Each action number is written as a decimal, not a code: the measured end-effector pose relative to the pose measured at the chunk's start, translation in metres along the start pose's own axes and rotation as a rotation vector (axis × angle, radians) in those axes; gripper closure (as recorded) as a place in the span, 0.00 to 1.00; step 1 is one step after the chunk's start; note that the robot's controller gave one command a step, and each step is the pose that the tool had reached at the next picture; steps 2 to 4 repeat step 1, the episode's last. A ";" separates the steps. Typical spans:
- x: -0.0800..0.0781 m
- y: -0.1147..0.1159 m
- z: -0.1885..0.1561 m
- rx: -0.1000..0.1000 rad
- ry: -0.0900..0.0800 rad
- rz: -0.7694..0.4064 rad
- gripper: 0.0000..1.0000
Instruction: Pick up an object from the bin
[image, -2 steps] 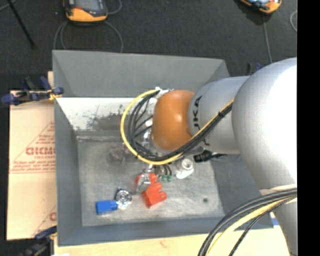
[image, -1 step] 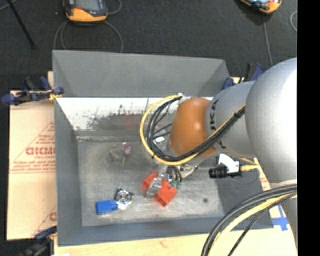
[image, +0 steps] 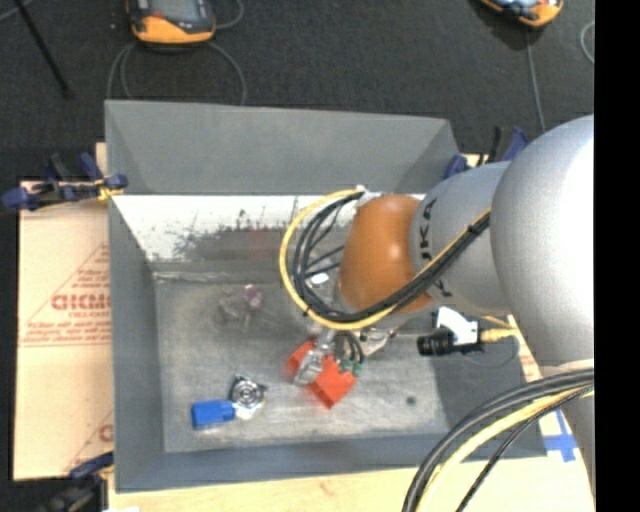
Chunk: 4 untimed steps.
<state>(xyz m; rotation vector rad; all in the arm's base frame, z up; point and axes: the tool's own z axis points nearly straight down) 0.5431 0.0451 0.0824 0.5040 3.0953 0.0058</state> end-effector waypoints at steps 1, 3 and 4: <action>-0.005 -0.010 -0.157 0.000 -0.005 -0.052 1.00; -0.005 -0.010 -0.157 0.000 -0.005 -0.052 1.00; -0.005 -0.010 -0.157 0.000 -0.005 -0.052 1.00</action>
Offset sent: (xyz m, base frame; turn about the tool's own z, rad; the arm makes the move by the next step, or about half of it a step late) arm -0.0020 -0.0114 0.1516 -0.0508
